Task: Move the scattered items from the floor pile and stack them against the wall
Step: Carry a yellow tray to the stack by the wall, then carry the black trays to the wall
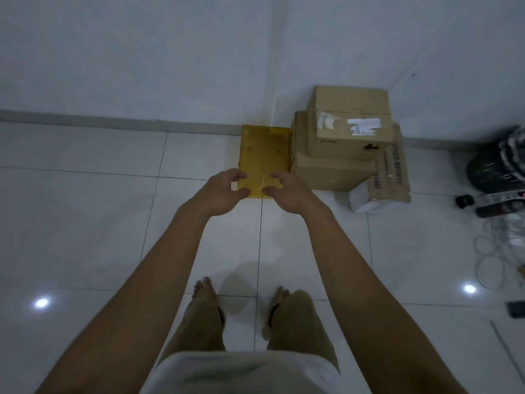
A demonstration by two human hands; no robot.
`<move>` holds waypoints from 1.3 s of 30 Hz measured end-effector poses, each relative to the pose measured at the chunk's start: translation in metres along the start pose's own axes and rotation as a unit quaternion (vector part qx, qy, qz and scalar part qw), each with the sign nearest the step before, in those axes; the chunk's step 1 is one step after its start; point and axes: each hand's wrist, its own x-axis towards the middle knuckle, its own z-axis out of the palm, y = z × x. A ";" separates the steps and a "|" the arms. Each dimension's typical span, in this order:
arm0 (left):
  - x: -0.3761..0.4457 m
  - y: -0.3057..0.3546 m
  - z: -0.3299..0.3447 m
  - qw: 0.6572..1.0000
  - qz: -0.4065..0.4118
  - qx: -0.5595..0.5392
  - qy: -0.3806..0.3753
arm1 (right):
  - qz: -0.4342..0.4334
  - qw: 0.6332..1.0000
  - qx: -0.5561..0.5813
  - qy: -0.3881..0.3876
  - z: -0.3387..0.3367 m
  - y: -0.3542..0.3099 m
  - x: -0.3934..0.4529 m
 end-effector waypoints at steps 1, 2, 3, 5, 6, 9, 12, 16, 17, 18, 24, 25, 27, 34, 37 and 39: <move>-0.015 0.009 -0.002 1.000 -0.001 -0.011 0.008 | -0.004 1.000 0.000 0.001 -0.006 -0.005 -0.014; -0.029 0.015 0.000 1.000 -0.006 -0.020 0.016 | -0.006 1.000 -0.001 0.001 -0.012 -0.006 -0.026; -0.043 0.021 0.003 0.999 -0.009 -0.031 0.024 | -0.006 1.000 -0.004 -0.001 -0.017 -0.005 -0.037; -0.064 0.029 0.015 0.997 -0.017 -0.055 0.042 | -0.013 1.000 -0.011 -0.003 -0.026 0.001 -0.054; -0.072 0.033 0.024 0.996 -0.022 -0.068 0.050 | -0.017 1.000 -0.015 -0.003 -0.030 0.006 -0.061; -0.095 0.039 0.057 0.987 -0.052 -0.116 0.099 | -0.028 0.999 -0.021 -0.028 -0.035 0.022 -0.081; -0.128 0.048 0.096 0.967 -0.086 -0.179 0.157 | -0.042 0.993 -0.049 -0.101 -0.039 0.034 -0.103; -0.183 0.056 0.138 0.950 -0.128 -0.215 0.188 | -0.070 0.977 -0.090 -0.179 -0.043 0.040 -0.135; -0.198 0.054 0.142 0.943 -0.144 -0.218 0.208 | -0.081 0.972 -0.106 -0.194 -0.041 0.038 -0.142; -0.213 0.051 0.146 0.934 -0.160 -0.223 0.228 | -0.094 0.966 -0.124 -0.208 -0.038 0.035 -0.148; -0.303 0.042 0.175 0.870 -0.230 -0.264 0.347 | -0.192 0.907 -0.243 -0.286 0.001 0.020 -0.194; -0.319 0.040 0.182 0.855 -0.240 -0.275 0.369 | -0.212 0.894 -0.264 -0.294 0.010 0.017 -0.204; -0.352 0.039 0.204 0.822 -0.258 -0.301 0.409 | -0.244 0.867 -0.299 -0.317 0.025 0.016 -0.224; -0.459 0.052 0.319 0.707 -0.339 -0.362 0.504 | -0.309 0.766 -0.378 -0.419 0.080 0.050 -0.313; -0.499 0.066 0.378 0.658 -0.365 -0.382 0.537 | -0.331 0.720 -0.408 -0.453 0.097 0.080 -0.359; -0.521 0.079 0.418 0.621 -0.378 -0.399 0.558 | -0.345 0.686 -0.430 -0.474 0.104 0.104 -0.391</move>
